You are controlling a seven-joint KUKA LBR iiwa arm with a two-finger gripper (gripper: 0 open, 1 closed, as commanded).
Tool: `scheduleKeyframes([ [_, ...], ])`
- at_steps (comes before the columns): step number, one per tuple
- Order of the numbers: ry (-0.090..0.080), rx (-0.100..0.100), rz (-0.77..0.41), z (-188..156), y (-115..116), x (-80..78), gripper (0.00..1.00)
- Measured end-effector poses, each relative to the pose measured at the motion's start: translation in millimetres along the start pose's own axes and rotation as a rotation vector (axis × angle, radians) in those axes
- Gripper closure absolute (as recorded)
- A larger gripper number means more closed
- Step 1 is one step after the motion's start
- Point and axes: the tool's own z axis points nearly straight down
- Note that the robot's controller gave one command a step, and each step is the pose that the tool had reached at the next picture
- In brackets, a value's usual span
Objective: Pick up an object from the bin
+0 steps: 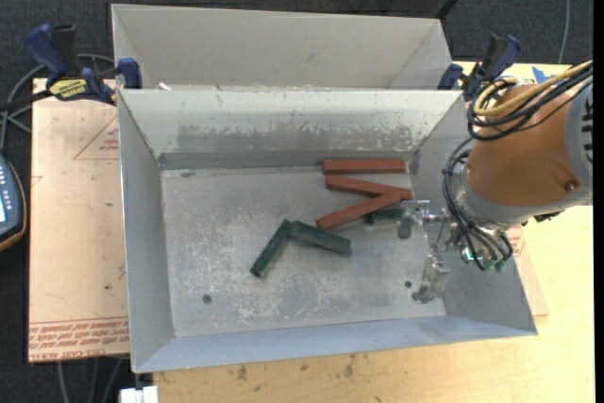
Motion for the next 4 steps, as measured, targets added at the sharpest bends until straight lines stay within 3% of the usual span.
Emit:
scheduleKeyframes([
  [1, -0.003, -0.001, -0.075, 92.4, 27.6, -39.0, 0.00],
  [2, -0.017, 0.000, -0.187, 56.8, 78.9, -98.6, 0.00],
  [3, -0.011, -0.001, 0.112, 87.1, 109.6, -91.3, 0.00],
  [4, -0.021, 0.000, 0.111, 84.1, 109.0, -94.1, 1.00],
])
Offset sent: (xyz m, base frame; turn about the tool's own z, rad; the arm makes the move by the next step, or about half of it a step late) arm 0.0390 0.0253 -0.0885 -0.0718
